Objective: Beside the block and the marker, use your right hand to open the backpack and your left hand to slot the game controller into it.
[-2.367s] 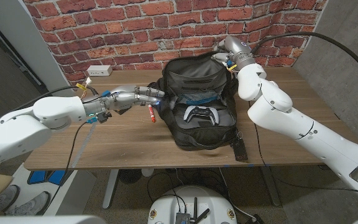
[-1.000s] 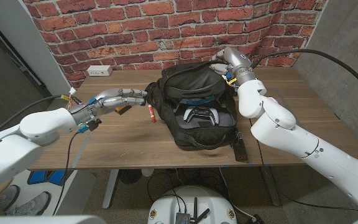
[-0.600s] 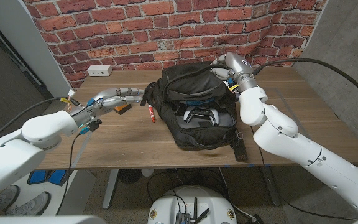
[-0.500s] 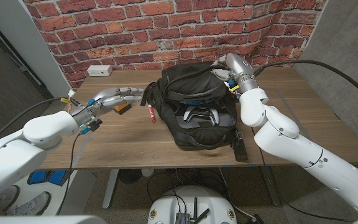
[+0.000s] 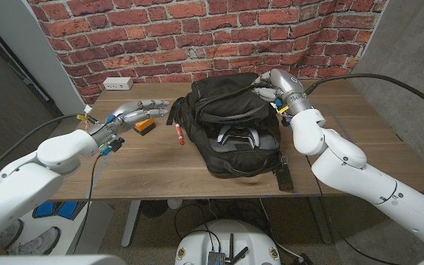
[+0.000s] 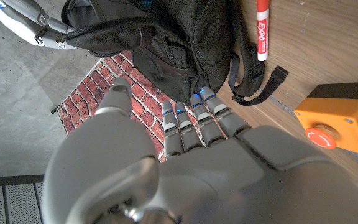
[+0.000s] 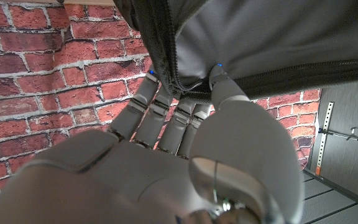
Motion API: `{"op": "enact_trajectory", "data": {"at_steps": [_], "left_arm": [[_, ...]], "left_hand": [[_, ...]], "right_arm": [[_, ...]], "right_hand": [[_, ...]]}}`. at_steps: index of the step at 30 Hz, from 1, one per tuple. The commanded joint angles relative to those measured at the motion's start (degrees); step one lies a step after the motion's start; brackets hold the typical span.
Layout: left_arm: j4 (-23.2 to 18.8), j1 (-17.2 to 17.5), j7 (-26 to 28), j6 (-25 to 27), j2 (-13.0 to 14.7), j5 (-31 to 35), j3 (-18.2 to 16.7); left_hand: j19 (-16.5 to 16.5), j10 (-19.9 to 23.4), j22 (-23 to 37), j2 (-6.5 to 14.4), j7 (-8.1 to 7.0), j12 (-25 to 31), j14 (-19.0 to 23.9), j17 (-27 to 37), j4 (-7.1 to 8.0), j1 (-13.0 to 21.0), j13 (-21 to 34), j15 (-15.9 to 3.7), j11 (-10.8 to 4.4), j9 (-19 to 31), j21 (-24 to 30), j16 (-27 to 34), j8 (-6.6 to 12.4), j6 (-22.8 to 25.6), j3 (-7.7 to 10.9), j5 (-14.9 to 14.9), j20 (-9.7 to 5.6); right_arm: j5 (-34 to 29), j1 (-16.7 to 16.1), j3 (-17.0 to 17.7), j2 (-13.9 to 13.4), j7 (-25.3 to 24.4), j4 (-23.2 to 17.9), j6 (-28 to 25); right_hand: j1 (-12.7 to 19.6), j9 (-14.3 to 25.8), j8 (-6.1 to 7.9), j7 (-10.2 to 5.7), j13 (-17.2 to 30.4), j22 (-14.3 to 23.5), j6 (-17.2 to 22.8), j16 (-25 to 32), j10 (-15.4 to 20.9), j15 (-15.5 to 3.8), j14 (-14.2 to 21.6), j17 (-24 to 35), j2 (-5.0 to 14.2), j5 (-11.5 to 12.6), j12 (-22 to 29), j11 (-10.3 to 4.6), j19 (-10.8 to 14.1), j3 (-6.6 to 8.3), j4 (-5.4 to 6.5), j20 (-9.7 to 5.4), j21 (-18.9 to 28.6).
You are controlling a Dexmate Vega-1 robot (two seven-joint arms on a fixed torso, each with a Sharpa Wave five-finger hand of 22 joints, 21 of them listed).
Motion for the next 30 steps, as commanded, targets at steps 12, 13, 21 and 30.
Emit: {"op": "enact_trajectory", "data": {"at_steps": [12,13,21,30], "left_arm": [[5.10,-4.99,7.74,-3.56,-0.92,0.75,7.67],[5.18,-5.04,8.14,-3.52,-0.95,0.72,7.86],[5.94,-5.32,10.92,-4.23,-1.36,0.69,8.99],[7.71,-6.21,12.60,-4.77,-2.31,-0.73,10.47]], "left_hand": [[-0.28,-0.34,0.20,0.32,0.04,0.19,-0.40,-0.05,0.04,-0.64,0.16,-3.30,-0.04,0.17,-0.14,-0.11,0.03,-0.20,0.31,-0.02,-3.79],[-0.28,-0.32,0.20,0.34,-0.10,0.20,-0.34,-0.05,0.02,-0.65,0.15,-3.42,-0.05,0.17,-0.13,-0.08,0.08,-0.08,0.32,-0.02,-3.81],[-0.36,-0.29,0.19,0.44,-0.17,0.23,-0.40,-0.06,-0.04,-0.68,0.15,-3.48,-0.14,0.17,-0.15,-0.08,0.09,-0.02,0.40,-0.01,-3.92],[-2.09,-2.59,0.16,0.87,-0.55,-0.33,-2.65,0.19,0.93,-3.23,0.11,-3.29,0.17,0.09,-0.69,-0.37,-0.60,-2.75,-0.05,-0.27,-4.48]], "right_arm": [[2.66,-9.17,5.65,-3.97,-2.30,0.55,8.07],[2.66,-9.56,5.80,-4.06,-2.39,0.52,8.12],[2.47,-12.44,6.77,-4.52,-3.66,0.57,9.14],[0.99,-14.94,7.07,-5.20,-4.09,0.01,8.70]], "right_hand": [[-0.24,0.29,0.35,-0.47,0.05,0.02,0.17,-0.11,-0.42,-5.08,-0.71,0.34,-0.05,0.49,-0.43,-0.08,-0.57,0.42,-0.03,-7.66,0.69],[-0.22,0.29,0.35,-0.48,0.04,0.02,0.17,-0.11,-0.45,-5.10,-0.72,0.35,-0.08,0.49,-0.45,-0.10,-0.57,0.41,-0.06,-7.64,0.70],[-0.13,0.29,0.32,-0.43,0.00,-0.04,0.16,-0.16,-0.41,-5.20,-0.96,0.44,-0.26,0.57,-0.48,0.05,-0.81,0.38,-0.20,-7.53,0.80],[0.23,0.29,0.33,-0.58,-0.07,-0.11,0.24,-0.22,-0.43,-5.35,-1.33,0.58,-0.49,0.67,-0.55,-0.11,-1.24,0.40,-0.46,-7.46,0.84]]}}
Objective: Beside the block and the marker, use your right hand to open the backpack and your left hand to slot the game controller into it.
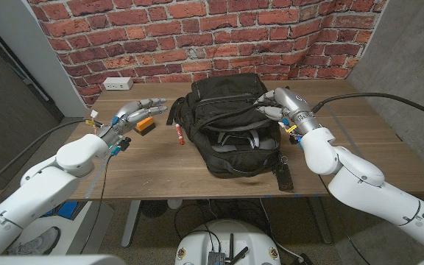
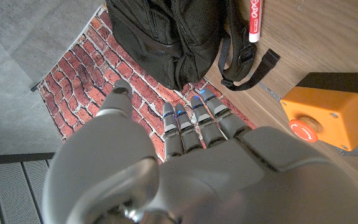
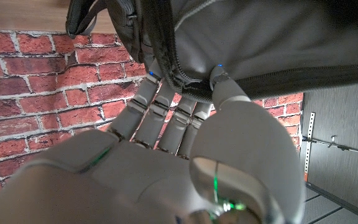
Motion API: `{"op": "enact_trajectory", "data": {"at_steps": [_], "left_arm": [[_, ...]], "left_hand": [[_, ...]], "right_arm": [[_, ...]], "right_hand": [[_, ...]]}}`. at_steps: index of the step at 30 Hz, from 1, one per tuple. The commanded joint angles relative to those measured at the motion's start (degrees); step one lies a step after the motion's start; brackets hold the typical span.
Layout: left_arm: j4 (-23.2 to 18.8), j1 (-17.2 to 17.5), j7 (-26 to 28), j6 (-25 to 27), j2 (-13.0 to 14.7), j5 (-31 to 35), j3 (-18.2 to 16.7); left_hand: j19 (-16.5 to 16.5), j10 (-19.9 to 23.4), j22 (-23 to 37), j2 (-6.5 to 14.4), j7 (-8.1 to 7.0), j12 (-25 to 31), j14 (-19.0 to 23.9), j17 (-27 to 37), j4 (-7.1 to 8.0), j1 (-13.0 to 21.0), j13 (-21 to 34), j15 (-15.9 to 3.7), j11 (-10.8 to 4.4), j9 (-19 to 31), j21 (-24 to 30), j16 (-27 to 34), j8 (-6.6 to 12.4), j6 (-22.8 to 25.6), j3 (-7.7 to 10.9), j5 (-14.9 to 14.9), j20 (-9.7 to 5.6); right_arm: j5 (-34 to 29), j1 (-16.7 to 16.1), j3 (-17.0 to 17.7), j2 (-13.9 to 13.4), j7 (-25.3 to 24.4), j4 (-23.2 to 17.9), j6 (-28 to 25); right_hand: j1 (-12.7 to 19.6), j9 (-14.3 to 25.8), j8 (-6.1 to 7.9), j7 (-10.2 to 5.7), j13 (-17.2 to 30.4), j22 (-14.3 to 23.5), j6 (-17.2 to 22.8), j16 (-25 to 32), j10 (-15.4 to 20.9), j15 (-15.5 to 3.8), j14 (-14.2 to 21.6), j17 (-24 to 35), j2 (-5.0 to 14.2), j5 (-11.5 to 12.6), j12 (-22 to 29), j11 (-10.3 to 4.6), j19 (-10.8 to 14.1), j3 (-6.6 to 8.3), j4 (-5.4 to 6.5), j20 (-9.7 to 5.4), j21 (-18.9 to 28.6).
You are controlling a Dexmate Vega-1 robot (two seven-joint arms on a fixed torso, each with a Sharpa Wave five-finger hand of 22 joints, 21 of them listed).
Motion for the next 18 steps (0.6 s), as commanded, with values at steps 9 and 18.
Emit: {"op": "enact_trajectory", "data": {"at_steps": [9,18], "left_arm": [[3.75,-2.38,3.81,-1.59,-1.50,-2.21,3.99],[4.59,-3.02,5.08,-2.15,-1.47,-2.23,5.13]], "left_hand": [[-7.40,-4.80,-0.01,1.78,0.18,-0.52,-5.76,0.10,1.07,-4.19,0.06,-2.54,0.84,-0.02,-1.23,-0.49,-0.31,-4.26,0.24,-0.32,-4.09],[-7.72,-5.83,-0.03,2.30,0.40,-0.51,-6.61,0.10,0.97,-4.62,0.05,-2.64,0.93,-0.04,-0.96,-0.38,-0.52,-5.94,0.48,-0.31,-4.14]], "right_arm": [[-1.58,-5.85,1.68,-2.12,-0.20,-1.49,-0.64],[-1.41,-7.33,2.39,-3.34,0.46,-1.79,-0.37]], "right_hand": [[0.77,0.32,0.20,-0.50,0.14,0.11,0.21,-0.37,-0.55,-5.74,-0.80,0.24,-0.09,0.26,-0.44,0.01,-0.68,0.13,-0.21,-7.85,0.38],[0.79,0.34,0.16,-0.60,0.08,0.07,0.12,-0.53,-0.59,-5.73,-1.30,0.32,-0.25,0.24,-0.49,-0.06,-1.01,0.03,-0.19,-7.87,0.44]]}}
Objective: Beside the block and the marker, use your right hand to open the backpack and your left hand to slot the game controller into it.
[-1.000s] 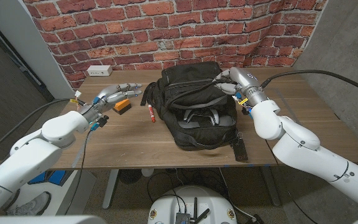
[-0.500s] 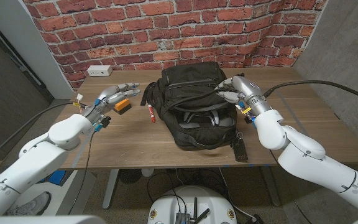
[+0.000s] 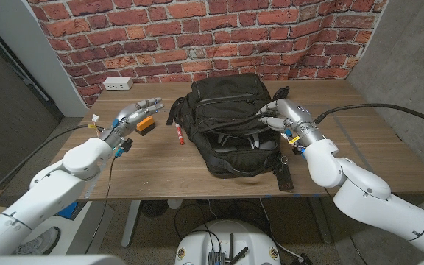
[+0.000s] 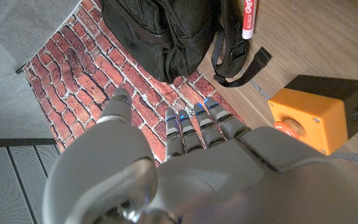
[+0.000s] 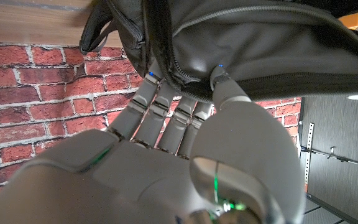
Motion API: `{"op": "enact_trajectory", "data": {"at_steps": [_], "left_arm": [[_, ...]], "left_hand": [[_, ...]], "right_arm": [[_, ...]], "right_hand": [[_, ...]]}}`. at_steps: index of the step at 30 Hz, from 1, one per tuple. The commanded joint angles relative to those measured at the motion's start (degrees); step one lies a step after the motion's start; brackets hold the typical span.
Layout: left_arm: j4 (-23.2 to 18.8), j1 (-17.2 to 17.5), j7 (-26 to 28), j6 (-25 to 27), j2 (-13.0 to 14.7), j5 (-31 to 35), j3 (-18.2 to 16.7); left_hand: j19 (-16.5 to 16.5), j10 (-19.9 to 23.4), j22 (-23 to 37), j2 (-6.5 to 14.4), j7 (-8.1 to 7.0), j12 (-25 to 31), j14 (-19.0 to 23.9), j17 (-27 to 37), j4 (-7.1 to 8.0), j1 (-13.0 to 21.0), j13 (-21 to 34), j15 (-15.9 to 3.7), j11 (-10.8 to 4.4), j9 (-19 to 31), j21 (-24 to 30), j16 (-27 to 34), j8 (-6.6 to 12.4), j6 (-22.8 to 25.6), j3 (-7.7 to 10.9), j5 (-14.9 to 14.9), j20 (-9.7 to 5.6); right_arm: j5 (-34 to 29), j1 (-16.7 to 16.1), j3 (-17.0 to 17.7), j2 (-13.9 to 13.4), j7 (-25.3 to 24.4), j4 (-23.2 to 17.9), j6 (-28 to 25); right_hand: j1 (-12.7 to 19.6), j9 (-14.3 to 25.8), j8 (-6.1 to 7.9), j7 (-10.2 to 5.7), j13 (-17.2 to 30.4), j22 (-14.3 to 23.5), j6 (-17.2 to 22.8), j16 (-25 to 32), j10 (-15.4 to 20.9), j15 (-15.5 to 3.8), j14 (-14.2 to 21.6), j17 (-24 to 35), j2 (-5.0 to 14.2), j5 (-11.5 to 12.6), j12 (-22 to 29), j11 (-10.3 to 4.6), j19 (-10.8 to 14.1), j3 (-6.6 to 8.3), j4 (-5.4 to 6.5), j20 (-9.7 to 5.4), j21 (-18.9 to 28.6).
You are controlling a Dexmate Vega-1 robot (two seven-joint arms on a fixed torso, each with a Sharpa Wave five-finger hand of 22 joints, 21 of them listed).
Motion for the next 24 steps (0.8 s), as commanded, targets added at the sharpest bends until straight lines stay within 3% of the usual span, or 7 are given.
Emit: {"op": "enact_trajectory", "data": {"at_steps": [1,10,24], "left_arm": [[1.32,-0.96,2.17,-0.71,-0.23,-0.55,1.65],[2.81,-2.59,2.30,-0.12,-0.45,-1.85,3.55],[6.12,-5.80,2.06,-1.76,-1.38,-2.80,6.58]], "left_hand": [[-0.29,-0.81,0.11,0.42,0.03,-0.26,-0.44,0.14,0.00,-0.56,0.05,-2.71,-0.04,0.10,0.42,0.09,-0.35,-1.43,0.48,-0.09,-4.24],[-0.64,-1.75,0.11,0.74,-0.12,-0.25,-1.12,0.14,-0.10,-1.02,0.04,-2.50,0.35,0.08,0.53,0.15,-0.24,-2.46,0.61,-0.10,-4.24],[-0.66,-1.94,0.11,1.26,0.15,-0.08,-1.17,0.15,-0.13,-1.30,0.02,-2.38,0.29,0.07,0.67,0.32,0.00,-2.60,0.86,-0.08,-4.30]], "right_arm": [[0.17,-2.70,1.21,-1.95,1.27,-0.82,-0.15],[0.72,-3.94,1.54,-3.33,2.79,-1.75,-0.52],[1.13,-2.97,1.22,-5.45,6.63,-3.14,-3.59]], "right_hand": [[0.66,0.32,0.21,-0.42,0.07,0.06,0.32,-0.12,-0.02,-5.99,-0.44,0.07,0.21,0.24,-0.13,-0.08,-0.40,0.04,-0.19,-7.67,0.30],[1.19,0.34,0.31,-0.66,-0.02,0.01,0.57,-0.04,0.13,-6.22,-0.79,0.34,-0.29,0.25,-0.12,0.05,-0.55,-0.13,-0.54,-7.70,0.44],[1.45,0.39,-0.14,-1.28,-0.32,-0.06,-0.52,-0.92,-0.79,-6.04,-3.14,0.39,-1.49,0.11,-0.61,-0.18,-1.81,-0.68,-0.57,-7.18,0.36]]}}
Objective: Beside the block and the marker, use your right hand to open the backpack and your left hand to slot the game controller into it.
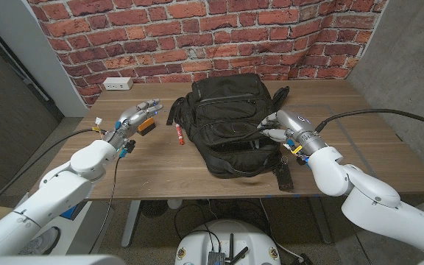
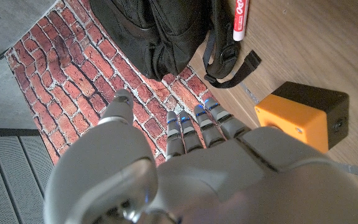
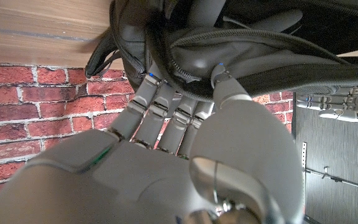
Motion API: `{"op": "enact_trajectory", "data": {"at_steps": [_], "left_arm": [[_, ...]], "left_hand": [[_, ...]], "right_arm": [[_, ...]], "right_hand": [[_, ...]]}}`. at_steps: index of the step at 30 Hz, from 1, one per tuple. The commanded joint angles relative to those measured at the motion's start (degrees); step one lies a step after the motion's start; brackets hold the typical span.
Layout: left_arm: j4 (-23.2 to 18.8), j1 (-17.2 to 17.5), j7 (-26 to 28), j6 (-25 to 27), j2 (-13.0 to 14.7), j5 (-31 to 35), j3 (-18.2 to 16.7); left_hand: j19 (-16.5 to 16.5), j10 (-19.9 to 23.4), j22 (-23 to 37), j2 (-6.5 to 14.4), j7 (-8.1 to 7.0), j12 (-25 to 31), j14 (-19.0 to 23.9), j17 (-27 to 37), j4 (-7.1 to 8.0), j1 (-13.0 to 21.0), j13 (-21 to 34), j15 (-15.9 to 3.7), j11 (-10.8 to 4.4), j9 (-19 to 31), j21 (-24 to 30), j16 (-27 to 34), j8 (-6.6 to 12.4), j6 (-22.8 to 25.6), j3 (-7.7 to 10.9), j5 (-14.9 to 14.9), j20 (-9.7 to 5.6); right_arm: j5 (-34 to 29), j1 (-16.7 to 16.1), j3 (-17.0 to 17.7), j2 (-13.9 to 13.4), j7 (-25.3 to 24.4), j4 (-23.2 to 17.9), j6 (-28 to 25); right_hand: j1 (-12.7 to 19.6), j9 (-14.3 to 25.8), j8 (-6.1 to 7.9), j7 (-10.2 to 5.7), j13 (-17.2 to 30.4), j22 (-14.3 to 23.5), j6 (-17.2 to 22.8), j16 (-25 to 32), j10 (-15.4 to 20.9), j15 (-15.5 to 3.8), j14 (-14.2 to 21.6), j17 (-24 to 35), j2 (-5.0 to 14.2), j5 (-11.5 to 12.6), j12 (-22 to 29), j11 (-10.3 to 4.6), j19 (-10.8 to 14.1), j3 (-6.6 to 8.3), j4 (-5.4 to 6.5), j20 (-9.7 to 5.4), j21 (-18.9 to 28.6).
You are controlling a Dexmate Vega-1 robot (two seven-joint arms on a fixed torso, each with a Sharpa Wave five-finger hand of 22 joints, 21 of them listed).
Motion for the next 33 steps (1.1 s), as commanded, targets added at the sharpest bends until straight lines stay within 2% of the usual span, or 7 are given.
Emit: {"op": "enact_trajectory", "data": {"at_steps": [1,11,14,17,19,23,33], "left_arm": [[2.73,-2.66,-0.32,-1.59,-0.61,-1.00,2.60],[3.69,-3.55,-0.35,-2.13,-0.25,-1.56,3.48],[3.99,-3.62,-0.40,-2.40,-0.13,-1.77,3.56],[4.29,-3.59,-0.51,-2.74,0.01,-1.99,3.54],[4.38,-3.46,-0.48,-2.87,0.15,-2.12,3.47],[4.51,-3.25,-0.41,-2.92,0.42,-2.43,3.31],[6.17,-3.70,-1.73,-4.05,0.62,-3.17,3.58]], "left_hand": [[0.00,-0.22,0.11,0.23,0.21,-0.07,-0.29,0.14,-0.06,-0.26,0.02,-2.31,-0.23,0.06,0.45,0.32,0.20,-0.23,0.33,-0.08,-4.29],[0.08,-0.03,0.10,0.53,0.40,0.14,-0.16,0.12,-0.19,-0.39,0.01,-2.27,-0.44,0.05,0.55,0.44,0.43,0.00,0.53,-0.06,-4.30],[0.14,0.03,0.10,0.61,0.38,0.19,-0.10,0.12,-0.23,-0.43,0.01,-2.31,-0.51,0.04,0.60,0.47,0.47,0.02,0.59,-0.06,-4.31],[0.20,0.09,0.10,0.67,0.35,0.24,0.00,0.11,-0.27,-0.47,0.00,-2.29,-0.50,0.04,0.63,0.51,0.51,0.06,0.64,-0.06,-4.25],[0.24,0.13,0.10,0.72,0.35,0.27,0.08,0.11,-0.30,-0.50,0.00,-2.23,-0.52,0.04,0.66,0.54,0.55,0.12,0.67,-0.06,-4.27],[0.29,0.20,0.10,0.81,0.34,0.32,0.11,0.09,-0.35,-0.56,0.00,-2.25,-0.51,0.04,0.69,0.54,0.59,0.18,0.74,-0.06,-4.31],[0.37,0.37,0.10,0.98,0.34,0.43,0.26,0.07,-0.45,-0.78,-0.01,-2.20,-0.51,0.03,0.75,0.57,0.67,0.30,0.89,-0.07,-4.36]], "right_arm": [[0.23,0.25,-0.12,-2.14,2.74,-1.44,-2.54],[-1.11,-0.10,-0.66,-2.88,1.79,-2.05,-2.91],[-1.37,-0.14,-0.80,-2.95,1.72,-2.15,-2.99],[-1.58,-0.08,-0.99,-3.17,2.08,-2.43,-3.16],[-1.45,-0.12,-0.93,-3.23,2.27,-2.58,-3.19],[-1.57,0.23,-1.13,-3.64,3.37,-3.18,-3.84],[-0.56,1.13,-0.81,-5.39,6.84,-5.21,-5.52]], "right_hand": [[0.26,0.09,-0.18,-0.73,-0.06,-0.09,-0.65,-0.36,-1.21,-6.45,-1.42,0.21,-0.73,0.10,-0.44,0.15,-0.81,-0.51,0.03,-7.11,0.27],[0.85,-0.01,-1.94,-2.08,-0.72,-0.37,-4.68,-0.94,-6.45,-6.10,-6.65,1.56,-2.98,-0.01,-1.67,-0.41,-2.35,-2.63,0.08,-5.01,0.26],[1.03,-0.18,-3.21,-2.70,-1.16,-0.56,-7.99,-1.48,-9.79,-5.75,-9.49,1.83,-4.09,0.16,-1.93,-0.46,-2.99,-3.80,0.24,-4.13,0.18],[1.30,-0.32,-3.76,-3.23,-1.57,-0.67,-9.92,-1.74,-12.15,-5.66,-11.38,2.10,-4.49,0.37,-2.02,-0.85,-3.85,-4.46,0.39,-3.48,-0.09],[1.44,-0.47,-4.17,-3.68,-1.99,-0.78,-11.90,-2.17,-13.83,-5.52,-13.32,2.21,-5.53,0.41,-1.93,-0.88,-4.18,-5.26,0.33,-2.88,-0.22],[1.76,-0.69,-4.24,-4.44,-2.73,-0.94,-13.89,-2.66,-16.40,-5.33,-15.90,2.38,-6.39,0.45,-1.88,-1.14,-5.20,-6.13,0.42,-2.12,-0.76],[2.51,-0.73,-4.39,-4.68,-4.21,-1.23,-18.04,-4.19,-21.38,-3.99,-20.42,1.76,-8.09,0.38,-2.05,-1.41,-7.25,-7.16,0.42,-0.70,-2.27]]}}
